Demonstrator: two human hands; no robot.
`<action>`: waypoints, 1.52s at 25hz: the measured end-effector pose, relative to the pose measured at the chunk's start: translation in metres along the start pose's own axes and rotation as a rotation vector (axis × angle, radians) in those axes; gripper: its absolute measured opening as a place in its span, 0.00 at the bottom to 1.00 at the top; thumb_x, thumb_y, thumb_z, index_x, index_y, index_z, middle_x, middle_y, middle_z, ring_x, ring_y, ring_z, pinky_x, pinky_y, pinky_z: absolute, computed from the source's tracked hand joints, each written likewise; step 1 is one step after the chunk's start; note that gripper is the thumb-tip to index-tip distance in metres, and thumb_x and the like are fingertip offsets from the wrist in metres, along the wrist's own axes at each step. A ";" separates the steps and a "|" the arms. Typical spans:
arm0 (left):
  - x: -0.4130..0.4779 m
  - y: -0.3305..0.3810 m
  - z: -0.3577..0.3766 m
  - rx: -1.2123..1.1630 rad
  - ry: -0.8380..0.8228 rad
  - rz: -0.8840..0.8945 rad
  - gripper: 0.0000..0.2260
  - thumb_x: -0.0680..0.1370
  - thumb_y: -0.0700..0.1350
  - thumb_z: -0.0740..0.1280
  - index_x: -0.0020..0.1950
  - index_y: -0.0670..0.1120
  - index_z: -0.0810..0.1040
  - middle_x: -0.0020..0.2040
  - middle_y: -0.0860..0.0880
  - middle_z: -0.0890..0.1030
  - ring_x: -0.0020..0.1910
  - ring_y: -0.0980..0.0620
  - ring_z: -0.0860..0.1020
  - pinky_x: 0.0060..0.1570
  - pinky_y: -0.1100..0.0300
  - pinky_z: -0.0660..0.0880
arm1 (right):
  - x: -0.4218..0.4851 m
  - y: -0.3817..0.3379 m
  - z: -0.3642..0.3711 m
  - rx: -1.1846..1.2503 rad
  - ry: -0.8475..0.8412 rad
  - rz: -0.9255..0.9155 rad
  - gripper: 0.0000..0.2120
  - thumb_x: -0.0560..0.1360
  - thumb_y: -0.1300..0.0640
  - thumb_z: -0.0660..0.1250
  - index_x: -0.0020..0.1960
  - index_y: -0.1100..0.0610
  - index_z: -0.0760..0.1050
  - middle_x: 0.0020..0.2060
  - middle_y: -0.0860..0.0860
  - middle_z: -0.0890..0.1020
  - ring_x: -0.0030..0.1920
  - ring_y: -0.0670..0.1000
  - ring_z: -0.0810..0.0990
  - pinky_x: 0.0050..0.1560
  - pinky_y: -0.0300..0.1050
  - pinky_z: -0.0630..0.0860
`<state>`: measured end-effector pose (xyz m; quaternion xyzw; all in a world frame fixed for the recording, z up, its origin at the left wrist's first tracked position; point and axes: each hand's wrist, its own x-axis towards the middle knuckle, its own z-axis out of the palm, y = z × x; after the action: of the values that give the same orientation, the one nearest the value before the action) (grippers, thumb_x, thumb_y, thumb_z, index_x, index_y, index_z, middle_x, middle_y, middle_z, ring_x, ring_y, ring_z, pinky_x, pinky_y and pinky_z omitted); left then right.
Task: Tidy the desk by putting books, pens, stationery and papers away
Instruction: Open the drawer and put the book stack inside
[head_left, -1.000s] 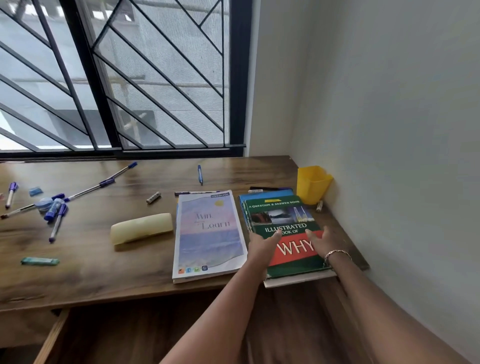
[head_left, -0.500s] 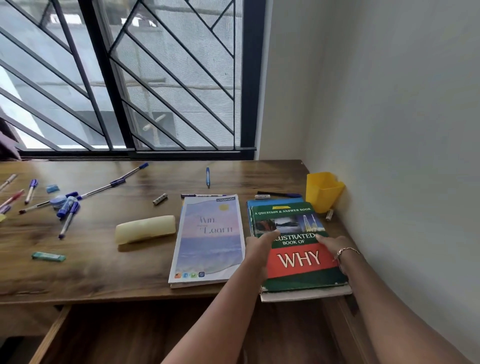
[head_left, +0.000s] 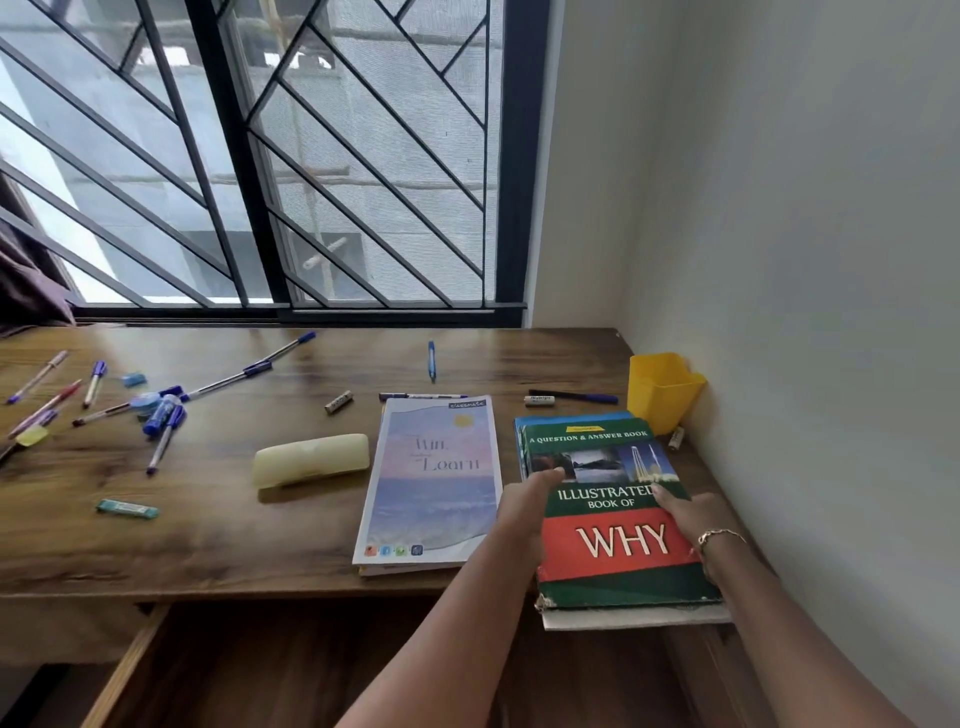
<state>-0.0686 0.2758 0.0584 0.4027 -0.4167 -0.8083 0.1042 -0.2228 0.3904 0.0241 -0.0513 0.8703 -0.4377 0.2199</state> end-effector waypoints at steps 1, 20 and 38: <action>-0.005 -0.001 -0.001 0.011 0.008 -0.006 0.08 0.77 0.44 0.65 0.52 0.41 0.72 0.43 0.43 0.80 0.37 0.46 0.80 0.31 0.57 0.79 | -0.002 0.003 -0.001 0.029 0.000 -0.001 0.18 0.74 0.50 0.68 0.39 0.66 0.76 0.39 0.62 0.81 0.36 0.56 0.78 0.32 0.42 0.71; -0.125 -0.036 -0.046 0.273 -0.242 -0.054 0.03 0.75 0.35 0.67 0.43 0.42 0.77 0.33 0.48 0.79 0.26 0.54 0.78 0.29 0.61 0.79 | -0.164 0.036 -0.082 0.019 -0.100 0.024 0.15 0.75 0.53 0.65 0.38 0.65 0.77 0.29 0.59 0.80 0.25 0.52 0.79 0.35 0.42 0.75; -0.155 -0.099 -0.088 0.291 -0.243 -0.358 0.04 0.77 0.33 0.63 0.50 0.40 0.71 0.36 0.44 0.77 0.22 0.52 0.79 0.22 0.60 0.77 | -0.204 0.091 -0.054 -0.493 -0.225 0.216 0.20 0.76 0.46 0.64 0.46 0.65 0.76 0.47 0.61 0.80 0.41 0.56 0.76 0.42 0.44 0.71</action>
<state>0.1142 0.3646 0.0419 0.3809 -0.4602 -0.7877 -0.1504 -0.0537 0.5434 0.0494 -0.0585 0.9209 -0.1787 0.3414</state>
